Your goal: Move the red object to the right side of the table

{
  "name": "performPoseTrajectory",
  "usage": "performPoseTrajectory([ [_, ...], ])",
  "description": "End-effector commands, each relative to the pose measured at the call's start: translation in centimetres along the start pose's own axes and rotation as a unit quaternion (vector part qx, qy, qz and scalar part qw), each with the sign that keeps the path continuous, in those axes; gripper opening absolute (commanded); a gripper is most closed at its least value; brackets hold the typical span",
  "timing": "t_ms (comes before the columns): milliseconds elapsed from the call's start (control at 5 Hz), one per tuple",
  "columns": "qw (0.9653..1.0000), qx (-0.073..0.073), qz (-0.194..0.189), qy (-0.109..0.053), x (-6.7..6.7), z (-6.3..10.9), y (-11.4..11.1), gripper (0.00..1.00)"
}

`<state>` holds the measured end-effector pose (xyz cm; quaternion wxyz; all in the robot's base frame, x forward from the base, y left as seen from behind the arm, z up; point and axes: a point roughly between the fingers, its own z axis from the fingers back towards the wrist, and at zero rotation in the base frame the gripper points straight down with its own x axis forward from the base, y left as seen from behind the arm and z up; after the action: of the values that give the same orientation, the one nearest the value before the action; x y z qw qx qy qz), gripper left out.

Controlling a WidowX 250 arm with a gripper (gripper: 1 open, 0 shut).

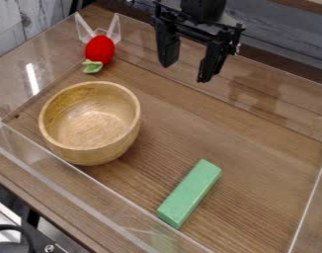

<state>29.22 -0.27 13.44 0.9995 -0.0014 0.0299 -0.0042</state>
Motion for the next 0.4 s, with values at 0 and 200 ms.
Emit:
performPoseTrajectory([
  [0, 0.9999, 0.000, -0.011, 0.008, -0.1, -1.1, 0.0, 1.00],
  [200, 0.9991, 0.004, -0.041, -0.006, -0.1, -1.3, 2.8, 1.00],
])
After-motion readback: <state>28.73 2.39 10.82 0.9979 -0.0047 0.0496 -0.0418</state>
